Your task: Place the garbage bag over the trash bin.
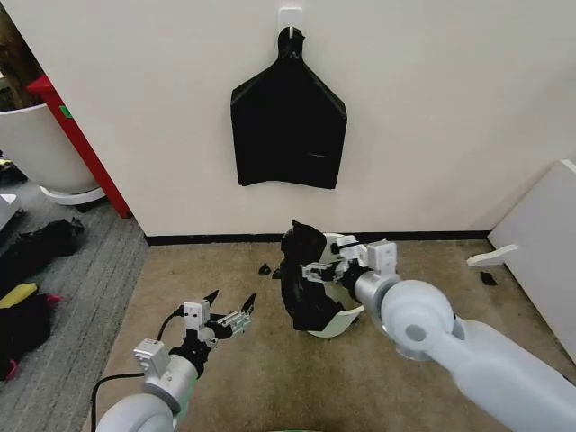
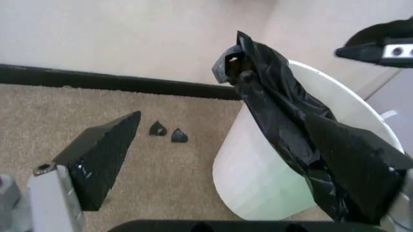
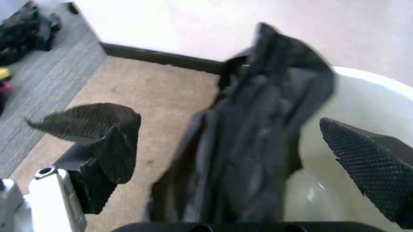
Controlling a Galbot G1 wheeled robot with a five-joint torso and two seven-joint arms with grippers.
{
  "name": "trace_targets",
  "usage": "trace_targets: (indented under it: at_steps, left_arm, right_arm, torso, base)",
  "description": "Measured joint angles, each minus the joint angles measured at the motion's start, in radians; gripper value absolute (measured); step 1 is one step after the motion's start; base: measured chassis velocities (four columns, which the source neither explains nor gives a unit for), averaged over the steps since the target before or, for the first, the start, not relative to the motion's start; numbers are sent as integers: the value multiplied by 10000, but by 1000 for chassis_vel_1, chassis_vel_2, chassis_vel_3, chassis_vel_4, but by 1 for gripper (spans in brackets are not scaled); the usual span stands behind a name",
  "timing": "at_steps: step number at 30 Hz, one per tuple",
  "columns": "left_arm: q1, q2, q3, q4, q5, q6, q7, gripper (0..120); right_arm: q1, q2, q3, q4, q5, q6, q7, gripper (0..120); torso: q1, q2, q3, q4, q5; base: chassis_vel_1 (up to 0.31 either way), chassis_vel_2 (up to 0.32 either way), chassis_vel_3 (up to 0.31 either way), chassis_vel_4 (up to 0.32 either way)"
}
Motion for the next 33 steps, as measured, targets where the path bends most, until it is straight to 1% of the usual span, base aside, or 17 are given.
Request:
trace_targets:
  at_steps: [3,6,7,8,11,15,21,26,29,30,33]
  left_arm:
    - [27,-36,-8,0,16,9,5,100]
    - [89,-61,-77,-53,27,11,10,100]
    - [89,-61,-77,-53,27,11,10,100]
    - [106,-65,-96,-71,27,12,12,100]
    - [145,-83,-160,-106,27,11,20,100]
    - [141,-92,-168,-106,27,11,27,100]
    - [113,-85,-122,-101,30,11,35,100]
    - [121,-74,-159,-105,31,12,37,100]
    - [120,-72,-163,-101,30,7,41,100]
    - [120,-72,-163,-101,30,7,41,100]
    - [118,-70,-161,-101,30,1,43,100]
  right_arm:
    - [218,427,-418,-158,-16,21,194,95]
    - [423,821,-615,-462,140,27,587,86]
    - [423,821,-615,-462,140,27,587,86]
    - [456,857,-635,-519,168,27,640,83]
    - [487,880,-683,-628,497,27,926,79]
    - [395,919,-686,-683,662,44,1090,78]
    - [394,1211,-721,-935,1112,109,1546,71]
    - [366,1238,-728,-1071,1197,178,1622,68]
    - [362,1244,-732,-1134,1232,206,1664,61]
    - [362,1244,-732,-1134,1232,206,1664,61]
    - [362,1255,-733,-1193,1313,233,1748,55]
  torso:
    - [0,0,0,0,1]
    - [0,0,1,2,1]
    - [0,0,1,2,1]
    - [0,0,0,2,1]
    - [0,0,0,0,2]
    - [0,0,0,0,1]
    - [0,0,0,0,1]
    - [0,0,0,0,1]
    - [0,0,0,0,1]
    - [0,0,0,0,1]
    - [0,0,0,0,1]
  base:
    - [0,0,0,0]
    - [0,0,0,0]
    - [0,0,0,0]
    - [0,0,0,0]
    - [0,0,0,0]
    - [0,0,0,0]
    - [0,0,0,0]
    - [0,0,0,0]
    - [0,0,0,0]
    - [0,0,0,0]
    - [0,0,0,0]
